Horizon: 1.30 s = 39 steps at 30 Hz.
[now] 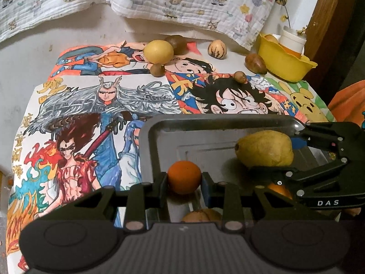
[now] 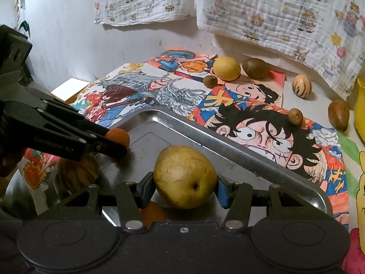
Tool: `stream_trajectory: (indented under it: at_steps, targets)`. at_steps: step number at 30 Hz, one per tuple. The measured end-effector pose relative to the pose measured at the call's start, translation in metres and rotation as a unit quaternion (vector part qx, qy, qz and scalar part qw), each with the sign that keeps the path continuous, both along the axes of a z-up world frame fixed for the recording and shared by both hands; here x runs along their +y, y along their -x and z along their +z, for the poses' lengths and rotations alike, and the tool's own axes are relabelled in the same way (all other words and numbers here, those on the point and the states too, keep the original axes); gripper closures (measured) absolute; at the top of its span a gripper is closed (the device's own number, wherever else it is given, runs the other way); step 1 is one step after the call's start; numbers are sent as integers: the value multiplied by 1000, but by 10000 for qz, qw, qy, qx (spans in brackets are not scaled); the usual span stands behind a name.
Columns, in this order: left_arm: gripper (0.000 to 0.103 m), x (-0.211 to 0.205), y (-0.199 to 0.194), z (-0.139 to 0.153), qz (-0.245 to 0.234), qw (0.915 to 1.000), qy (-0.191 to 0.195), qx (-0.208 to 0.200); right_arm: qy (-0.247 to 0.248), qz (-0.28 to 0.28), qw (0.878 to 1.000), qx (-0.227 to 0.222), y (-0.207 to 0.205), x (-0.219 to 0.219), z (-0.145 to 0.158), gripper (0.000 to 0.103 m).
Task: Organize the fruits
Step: 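Carry the pear and orange into the tray and open both grippers, then withdraw both tools from the tray toward the remaining fruits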
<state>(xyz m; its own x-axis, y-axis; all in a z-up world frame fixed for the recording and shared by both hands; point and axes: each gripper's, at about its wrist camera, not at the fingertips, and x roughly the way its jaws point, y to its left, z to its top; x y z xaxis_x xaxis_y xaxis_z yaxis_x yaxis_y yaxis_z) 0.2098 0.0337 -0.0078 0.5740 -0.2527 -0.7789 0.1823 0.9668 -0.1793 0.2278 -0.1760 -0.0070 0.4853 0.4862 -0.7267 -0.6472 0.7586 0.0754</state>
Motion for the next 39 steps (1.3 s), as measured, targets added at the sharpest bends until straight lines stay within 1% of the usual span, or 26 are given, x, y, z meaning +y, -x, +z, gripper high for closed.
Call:
stream_trajectory:
  at_steps: [9,15,18,20,22,23,24,25,26,27,28,30,32,35,37,39]
  targets:
    - [68,-3,1,0,-56,10000,-48,36,-56,-19,10000,78,0,-2,-2,46]
    - [61,-2,3,1,-42,10000,-10,24,-129,-47,9998,144,0,-5,-3,46]
    - [51,-2,7,4,-6,10000,43,-36,-183,-10,9997,148,2,-6,-1,43]
    - [37,-1,13,10,30,9999,92,-133,-232,-12,9996,131,4,-8,1,42]
    - [28,0,20,15,62,9996,15,-271,-283,-31,9995,127,7,-10,4,40]
    - [24,0,24,18,58,9994,-30,-345,-310,-26,9994,119,9,-12,5,37]
    - [22,1,29,20,43,9991,-60,-413,-333,-19,9994,104,11,-14,7,34]
    - [17,1,32,23,27,9989,-80,-462,-355,-11,9993,84,14,-16,10,32]
    - [11,2,36,25,10,9986,-102,-515,-372,0,9993,67,17,-18,12,28]
    - [7,3,40,27,3,9983,-137,-560,-389,19,9992,55,20,-19,13,25]
    - [0,4,44,28,0,9980,-192,-609,-405,48,9992,34,24,-21,15,23]
    - [0,4,52,30,-49,9970,-325,-704,-393,134,9991,-17,33,-24,19,17]
    - [0,3,59,31,-89,9961,-456,-752,-308,235,9992,-100,41,-25,22,14]
    - [0,3,67,30,-165,9948,-600,-805,-226,411,9987,-214,53,-27,27,5]
    - [0,2,73,30,-261,9938,-688,-837,-182,522,9982,-238,62,-30,31,4]
    - [0,0,79,30,-379,9923,-797,-869,-53,580,9980,-250,68,-32,33,1]
